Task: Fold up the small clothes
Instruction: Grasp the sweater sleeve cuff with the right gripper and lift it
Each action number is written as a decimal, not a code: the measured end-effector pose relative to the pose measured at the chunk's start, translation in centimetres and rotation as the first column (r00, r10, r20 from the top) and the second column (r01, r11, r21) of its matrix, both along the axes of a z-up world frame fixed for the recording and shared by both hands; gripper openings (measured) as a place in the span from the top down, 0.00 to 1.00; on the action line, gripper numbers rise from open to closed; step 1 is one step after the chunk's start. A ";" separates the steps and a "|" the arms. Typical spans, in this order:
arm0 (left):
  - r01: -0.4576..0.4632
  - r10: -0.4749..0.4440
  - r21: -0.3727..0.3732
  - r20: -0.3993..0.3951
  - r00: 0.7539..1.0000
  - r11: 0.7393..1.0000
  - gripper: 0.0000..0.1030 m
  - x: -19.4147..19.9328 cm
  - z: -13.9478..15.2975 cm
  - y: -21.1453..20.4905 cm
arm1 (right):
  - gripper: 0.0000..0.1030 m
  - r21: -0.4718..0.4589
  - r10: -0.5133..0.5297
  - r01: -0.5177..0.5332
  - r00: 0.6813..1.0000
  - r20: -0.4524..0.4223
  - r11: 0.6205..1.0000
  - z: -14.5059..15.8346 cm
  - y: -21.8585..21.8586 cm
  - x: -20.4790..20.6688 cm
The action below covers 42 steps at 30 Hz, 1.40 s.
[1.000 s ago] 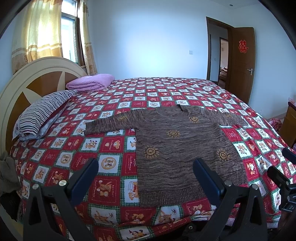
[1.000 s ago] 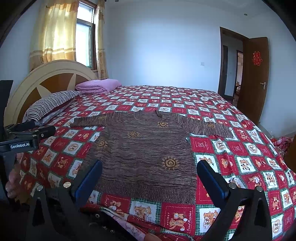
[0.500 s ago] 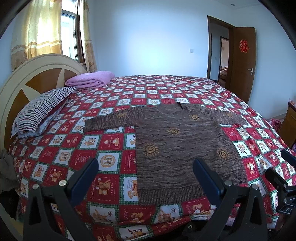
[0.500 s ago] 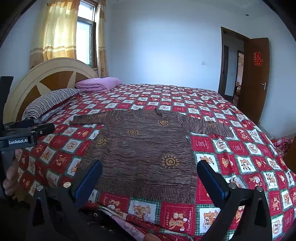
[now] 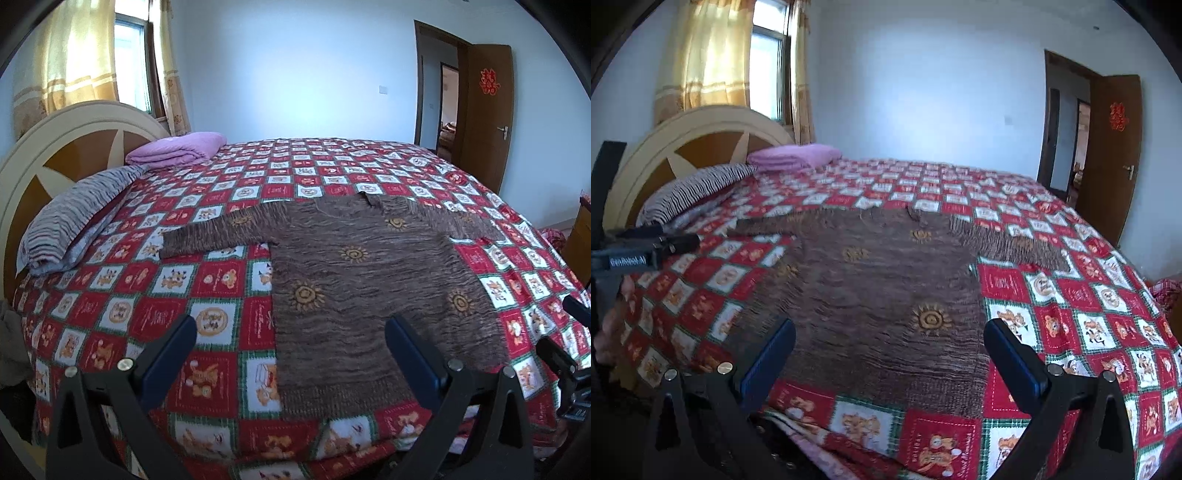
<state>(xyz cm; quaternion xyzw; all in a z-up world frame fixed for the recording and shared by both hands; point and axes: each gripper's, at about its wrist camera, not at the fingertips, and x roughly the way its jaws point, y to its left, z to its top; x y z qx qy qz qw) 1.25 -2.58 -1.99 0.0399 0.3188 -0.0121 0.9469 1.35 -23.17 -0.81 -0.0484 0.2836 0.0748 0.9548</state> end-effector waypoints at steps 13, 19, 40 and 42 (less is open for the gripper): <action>0.036 -0.034 0.102 -0.023 0.999 0.994 0.00 11.7 -0.9 0.8 | 0.36 0.058 -0.120 0.135 0.970 -0.214 0.989 -5.1 -7.0 11.0; -0.001 0.008 0.115 -0.058 0.998 0.993 0.00 18.4 -3.4 1.1 | 0.49 0.097 -0.169 0.203 0.944 -0.283 0.974 -6.6 -11.8 16.4; -0.160 0.186 0.147 -0.184 0.965 0.976 0.00 33.6 -9.6 1.6 | 0.60 0.098 -0.511 0.565 0.797 -0.324 0.819 -8.1 -33.0 34.4; -0.177 0.205 0.151 -0.192 0.960 0.972 0.00 34.5 -10.0 1.9 | 0.64 0.102 -0.514 0.571 0.792 -0.330 0.815 -8.4 -34.1 35.8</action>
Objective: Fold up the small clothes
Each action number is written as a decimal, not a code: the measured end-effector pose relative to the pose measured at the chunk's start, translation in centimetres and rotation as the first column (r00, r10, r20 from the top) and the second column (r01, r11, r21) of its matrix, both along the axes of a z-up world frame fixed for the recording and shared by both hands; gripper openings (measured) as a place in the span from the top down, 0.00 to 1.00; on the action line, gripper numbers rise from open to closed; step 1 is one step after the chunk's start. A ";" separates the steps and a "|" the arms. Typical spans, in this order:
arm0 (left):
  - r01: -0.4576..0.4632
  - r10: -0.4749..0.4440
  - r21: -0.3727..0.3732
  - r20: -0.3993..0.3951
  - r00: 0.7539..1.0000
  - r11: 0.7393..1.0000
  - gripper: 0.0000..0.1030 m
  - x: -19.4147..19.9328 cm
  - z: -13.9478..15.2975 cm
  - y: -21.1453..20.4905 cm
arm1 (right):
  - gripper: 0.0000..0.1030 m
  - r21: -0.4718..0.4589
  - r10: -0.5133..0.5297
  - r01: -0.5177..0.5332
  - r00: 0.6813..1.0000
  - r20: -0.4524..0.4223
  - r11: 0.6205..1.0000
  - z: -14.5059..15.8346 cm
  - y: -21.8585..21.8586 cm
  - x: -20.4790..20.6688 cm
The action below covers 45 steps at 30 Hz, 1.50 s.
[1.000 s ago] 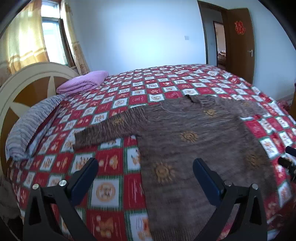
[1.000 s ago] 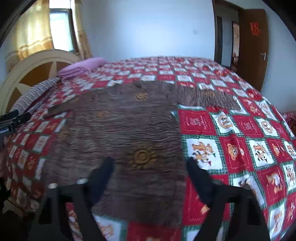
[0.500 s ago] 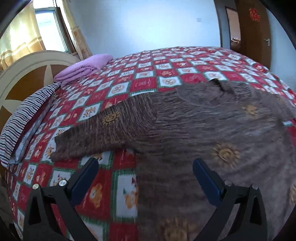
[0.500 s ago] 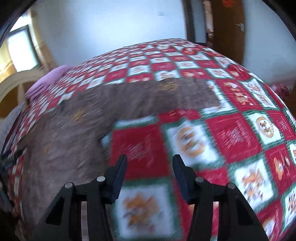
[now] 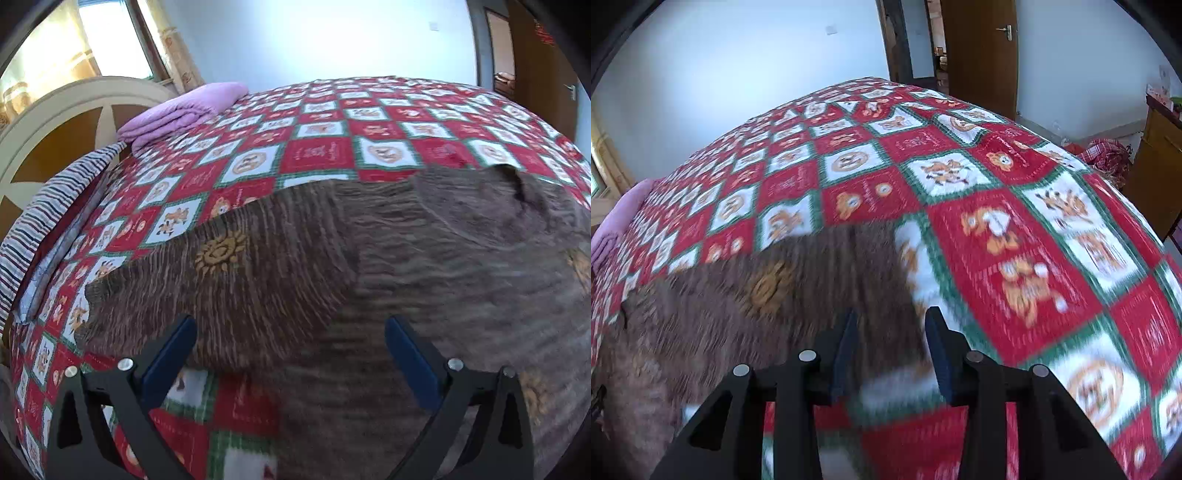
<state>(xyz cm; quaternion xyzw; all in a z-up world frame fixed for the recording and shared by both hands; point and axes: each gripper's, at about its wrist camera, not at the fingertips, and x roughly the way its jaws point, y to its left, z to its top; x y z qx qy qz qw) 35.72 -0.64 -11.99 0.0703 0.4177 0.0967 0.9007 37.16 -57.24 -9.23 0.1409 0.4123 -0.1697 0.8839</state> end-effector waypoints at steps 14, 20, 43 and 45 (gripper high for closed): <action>-0.080 0.078 -0.090 -0.028 0.997 0.993 0.00 0.4 -0.9 3.3 | 0.92 -0.011 0.071 -0.072 0.995 -0.071 0.997 -1.2 -0.1 4.3; -0.103 0.100 -0.172 -0.026 0.995 0.980 0.00 0.2 -1.2 4.6 | 0.93 -0.054 0.101 -0.104 0.994 -0.053 0.993 1.3 2.0 3.8; -0.022 0.045 -0.381 0.050 0.998 0.924 0.00 -0.9 -1.5 6.9 | 0.94 -0.204 0.403 -0.396 0.915 -0.007 0.895 13.0 23.6 5.1; -0.022 0.047 -0.395 0.054 0.997 0.918 0.00 -1.0 -1.6 7.1 | 0.94 -0.210 0.444 -0.437 0.896 -0.016 0.875 13.1 26.5 5.4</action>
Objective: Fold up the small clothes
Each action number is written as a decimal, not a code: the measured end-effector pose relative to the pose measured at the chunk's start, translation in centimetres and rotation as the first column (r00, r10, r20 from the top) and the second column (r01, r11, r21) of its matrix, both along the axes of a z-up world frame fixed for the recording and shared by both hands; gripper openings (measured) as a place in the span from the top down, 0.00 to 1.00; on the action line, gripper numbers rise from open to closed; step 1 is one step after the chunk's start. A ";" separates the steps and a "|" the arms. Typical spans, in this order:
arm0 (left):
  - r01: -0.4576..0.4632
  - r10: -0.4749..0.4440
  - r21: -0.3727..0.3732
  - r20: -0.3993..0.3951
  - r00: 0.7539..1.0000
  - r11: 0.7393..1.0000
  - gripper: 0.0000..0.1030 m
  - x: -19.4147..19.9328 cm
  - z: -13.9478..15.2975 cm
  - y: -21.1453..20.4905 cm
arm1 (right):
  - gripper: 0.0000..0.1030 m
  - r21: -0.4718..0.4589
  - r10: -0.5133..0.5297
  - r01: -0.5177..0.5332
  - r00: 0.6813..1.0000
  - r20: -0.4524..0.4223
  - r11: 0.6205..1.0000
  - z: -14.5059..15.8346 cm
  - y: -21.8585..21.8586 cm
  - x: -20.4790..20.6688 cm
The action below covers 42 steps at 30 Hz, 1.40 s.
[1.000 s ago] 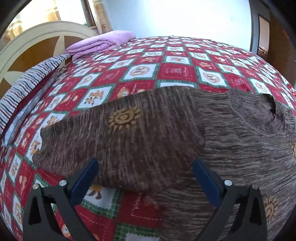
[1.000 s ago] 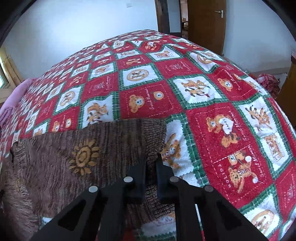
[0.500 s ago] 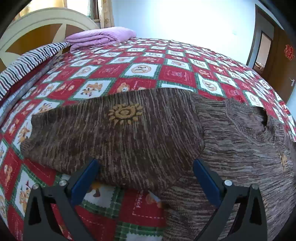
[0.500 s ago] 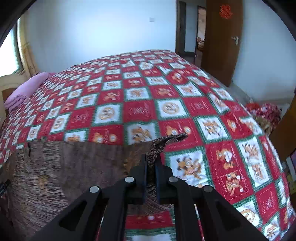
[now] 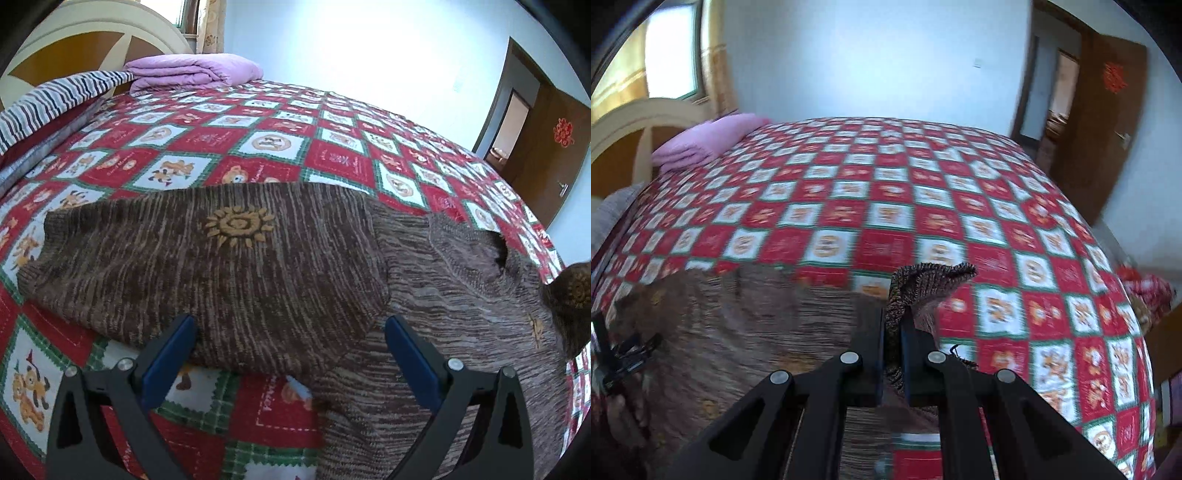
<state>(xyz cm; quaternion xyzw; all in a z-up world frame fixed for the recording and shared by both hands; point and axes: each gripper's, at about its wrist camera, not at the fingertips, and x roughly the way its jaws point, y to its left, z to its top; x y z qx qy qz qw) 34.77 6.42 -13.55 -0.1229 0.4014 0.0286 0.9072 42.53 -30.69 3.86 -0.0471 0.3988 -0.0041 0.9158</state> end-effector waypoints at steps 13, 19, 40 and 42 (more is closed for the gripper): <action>0.006 -0.006 0.003 0.000 1.000 1.000 0.00 -0.1 -0.2 -0.1 | 0.41 0.241 0.235 -0.190 0.956 -0.177 0.952 -14.4 16.4 4.1; -0.001 0.001 -0.003 -0.001 1.000 1.000 0.00 -0.3 -0.2 0.1 | 0.41 0.306 0.312 -0.255 0.937 -0.156 0.917 -15.3 15.0 -0.4; 0.351 -0.347 0.259 -0.062 0.936 0.900 0.00 1.8 4.8 -16.0 | 0.41 0.293 -0.039 0.030 0.999 0.027 0.956 -15.3 -4.4 -9.0; 0.338 -0.329 0.317 -0.085 0.941 0.886 0.00 2.6 3.4 -17.4 | 0.41 0.317 -0.078 0.070 0.997 0.014 0.946 -15.2 -6.1 -9.0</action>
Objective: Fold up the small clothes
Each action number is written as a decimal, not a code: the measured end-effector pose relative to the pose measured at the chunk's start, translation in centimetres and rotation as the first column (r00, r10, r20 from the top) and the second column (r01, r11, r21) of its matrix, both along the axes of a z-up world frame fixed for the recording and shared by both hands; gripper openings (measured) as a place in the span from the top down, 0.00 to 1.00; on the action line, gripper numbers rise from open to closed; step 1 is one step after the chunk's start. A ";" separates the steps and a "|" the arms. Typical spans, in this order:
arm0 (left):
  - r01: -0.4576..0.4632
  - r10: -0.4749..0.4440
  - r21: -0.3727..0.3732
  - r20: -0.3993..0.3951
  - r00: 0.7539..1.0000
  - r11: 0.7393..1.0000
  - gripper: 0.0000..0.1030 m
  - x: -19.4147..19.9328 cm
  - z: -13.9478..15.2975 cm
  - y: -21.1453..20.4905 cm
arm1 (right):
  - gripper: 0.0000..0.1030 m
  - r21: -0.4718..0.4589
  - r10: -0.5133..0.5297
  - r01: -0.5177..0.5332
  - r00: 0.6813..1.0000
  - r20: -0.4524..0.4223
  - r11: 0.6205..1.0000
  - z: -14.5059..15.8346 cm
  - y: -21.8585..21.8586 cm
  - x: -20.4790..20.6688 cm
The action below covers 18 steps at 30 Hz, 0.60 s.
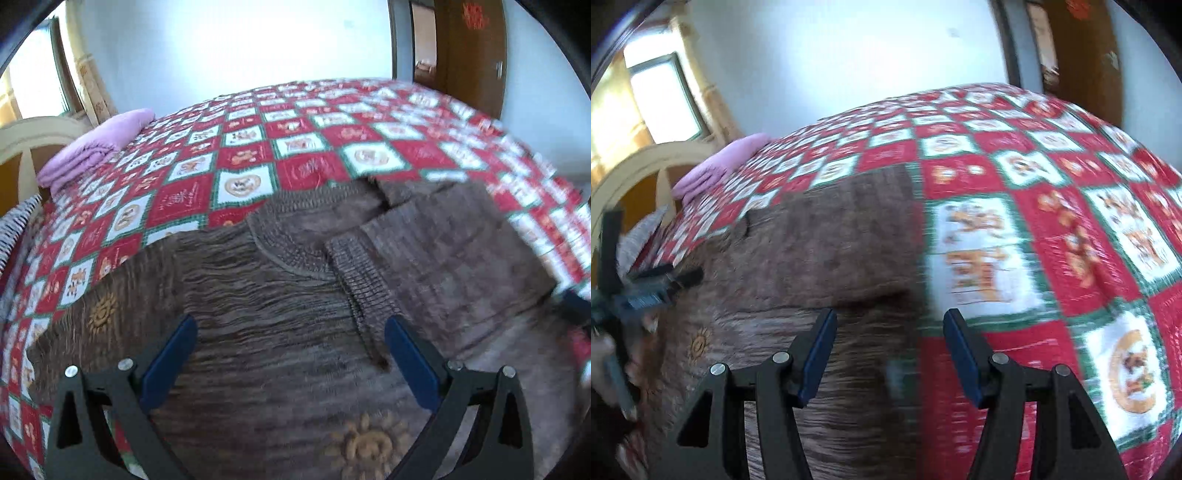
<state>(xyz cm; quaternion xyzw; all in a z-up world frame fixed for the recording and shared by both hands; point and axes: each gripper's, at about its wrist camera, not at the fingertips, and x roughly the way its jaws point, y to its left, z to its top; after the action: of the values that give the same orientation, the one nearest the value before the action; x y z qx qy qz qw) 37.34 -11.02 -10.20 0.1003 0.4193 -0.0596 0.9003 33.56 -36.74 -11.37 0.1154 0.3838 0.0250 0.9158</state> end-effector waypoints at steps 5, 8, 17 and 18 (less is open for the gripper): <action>-0.044 0.046 0.108 -0.014 0.999 0.993 0.00 1.3 -2.4 -1.5 | 0.41 -0.007 0.018 -0.017 0.997 0.071 1.000 1.9 -0.2 1.4; -0.054 0.055 0.136 -0.003 0.998 0.989 0.00 1.3 -3.1 -1.3 | 0.41 -0.007 0.103 -0.103 0.994 0.035 0.995 1.6 1.8 3.4; -0.066 0.066 0.091 0.000 0.998 0.994 0.00 1.0 -3.7 0.1 | 0.39 -0.117 0.224 -0.236 0.968 -0.110 0.965 0.4 8.4 6.0; -0.069 0.069 0.081 -0.002 0.998 0.994 0.00 1.1 -3.8 0.2 | 0.39 -0.153 0.212 -0.223 0.974 -0.085 0.963 1.1 9.0 6.0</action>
<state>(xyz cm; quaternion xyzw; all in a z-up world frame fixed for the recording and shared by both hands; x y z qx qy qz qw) 38.44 -10.86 -13.96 0.1219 0.4267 -0.0119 0.8961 39.60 -27.71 -10.26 -0.0014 0.4258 0.0901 0.9003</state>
